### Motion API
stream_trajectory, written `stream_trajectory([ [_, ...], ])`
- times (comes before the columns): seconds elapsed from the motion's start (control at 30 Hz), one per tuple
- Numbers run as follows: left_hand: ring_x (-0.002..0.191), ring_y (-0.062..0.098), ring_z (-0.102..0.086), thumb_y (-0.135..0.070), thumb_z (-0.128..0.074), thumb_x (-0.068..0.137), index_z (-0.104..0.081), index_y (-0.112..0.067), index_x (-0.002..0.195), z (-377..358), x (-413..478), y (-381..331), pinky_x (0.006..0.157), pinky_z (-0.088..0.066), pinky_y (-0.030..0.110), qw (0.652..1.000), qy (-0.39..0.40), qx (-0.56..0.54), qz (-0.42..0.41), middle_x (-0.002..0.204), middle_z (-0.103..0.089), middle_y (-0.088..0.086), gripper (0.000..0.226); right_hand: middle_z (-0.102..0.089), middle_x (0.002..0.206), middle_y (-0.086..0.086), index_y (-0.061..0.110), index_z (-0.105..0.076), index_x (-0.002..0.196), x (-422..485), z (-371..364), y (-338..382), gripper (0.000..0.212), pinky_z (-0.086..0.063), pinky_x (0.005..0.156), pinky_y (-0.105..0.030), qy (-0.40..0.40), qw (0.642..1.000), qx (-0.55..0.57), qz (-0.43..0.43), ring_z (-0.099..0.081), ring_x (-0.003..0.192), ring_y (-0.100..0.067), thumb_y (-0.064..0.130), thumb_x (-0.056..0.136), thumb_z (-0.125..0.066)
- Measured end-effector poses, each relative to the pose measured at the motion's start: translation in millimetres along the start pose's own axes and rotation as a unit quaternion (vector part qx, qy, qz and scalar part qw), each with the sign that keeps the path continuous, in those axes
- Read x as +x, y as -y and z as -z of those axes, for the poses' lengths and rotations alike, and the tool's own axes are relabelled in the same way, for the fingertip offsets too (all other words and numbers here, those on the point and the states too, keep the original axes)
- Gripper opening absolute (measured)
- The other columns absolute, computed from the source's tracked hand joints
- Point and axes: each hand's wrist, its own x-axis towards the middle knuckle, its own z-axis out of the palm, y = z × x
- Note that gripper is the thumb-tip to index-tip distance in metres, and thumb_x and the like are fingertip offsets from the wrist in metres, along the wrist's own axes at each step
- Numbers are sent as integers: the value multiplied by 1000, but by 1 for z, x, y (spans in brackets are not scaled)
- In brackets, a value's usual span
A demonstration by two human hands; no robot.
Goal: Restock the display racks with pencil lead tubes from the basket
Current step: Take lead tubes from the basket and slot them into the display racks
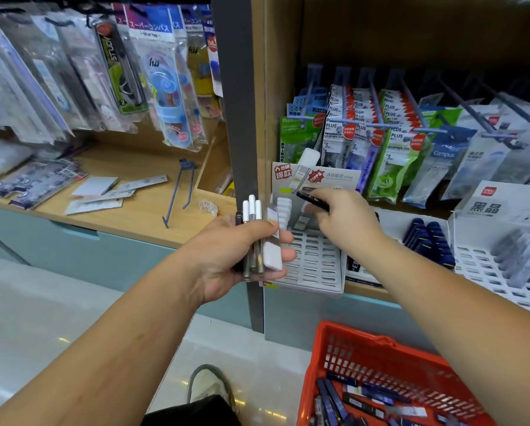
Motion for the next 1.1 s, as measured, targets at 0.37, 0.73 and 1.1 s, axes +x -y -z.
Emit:
stream_trajectory([
  [0.37, 66, 23, -70, -20, -74, 95, -65, 1, 114, 0, 2, 1, 49, -54, 26, 996, -58, -53, -30, 91, -75, 20, 30, -68, 113, 1, 26, -55, 122, 2, -9, 6, 23, -42, 63, -36, -29, 982, -184, 39, -66, 99, -33, 40, 104, -53],
  [0.73, 63, 24, -65, -24, -74, 95, -64, -5, 109, -6, 2, 0, 48, -51, 26, 998, -56, -20, -28, 85, -73, 18, 26, -69, 129, -2, 35, -49, 142, -7, -3, 4, 36, -55, 84, -42, 35, 997, -61, 23, -65, 113, -31, 42, 107, -44],
  [1.1, 69, 24, -60, -7, -70, 88, -65, 0, 108, -12, 8, 2, 46, -44, 25, 999, -36, 16, -5, 81, -67, 18, 21, -36, 58, 5, 24, -40, 66, -33, 23, 31, 64, -31, 54, -32, -23, 888, 413, -202, -34, 48, -12, 84, 90, -39],
])
